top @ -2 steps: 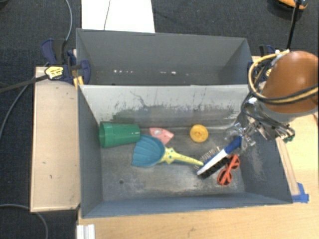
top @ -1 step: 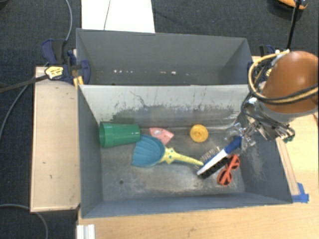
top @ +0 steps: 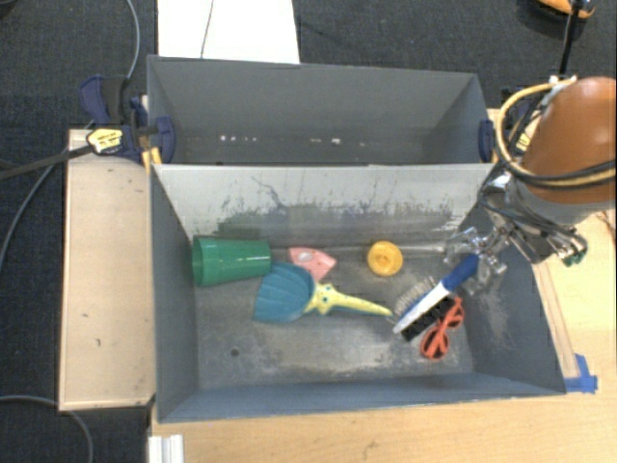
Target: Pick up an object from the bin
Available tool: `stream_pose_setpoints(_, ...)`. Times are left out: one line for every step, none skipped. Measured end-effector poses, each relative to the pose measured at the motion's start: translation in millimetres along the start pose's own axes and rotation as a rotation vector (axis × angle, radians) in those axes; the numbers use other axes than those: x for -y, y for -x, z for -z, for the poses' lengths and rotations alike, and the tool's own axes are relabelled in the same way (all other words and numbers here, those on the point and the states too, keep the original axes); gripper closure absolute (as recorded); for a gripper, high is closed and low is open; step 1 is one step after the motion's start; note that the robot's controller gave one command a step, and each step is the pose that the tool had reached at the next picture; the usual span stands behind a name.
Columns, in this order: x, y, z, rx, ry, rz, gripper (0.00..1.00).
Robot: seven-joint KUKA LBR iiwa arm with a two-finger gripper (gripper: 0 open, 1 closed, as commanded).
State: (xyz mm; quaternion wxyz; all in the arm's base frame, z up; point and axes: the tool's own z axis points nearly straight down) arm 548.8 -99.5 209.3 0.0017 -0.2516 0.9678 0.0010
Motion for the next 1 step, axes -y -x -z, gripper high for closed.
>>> stream_pose_setpoints(0.6, 10.9, 63.3, 0.006, -0.005, 0.046, 1.00)
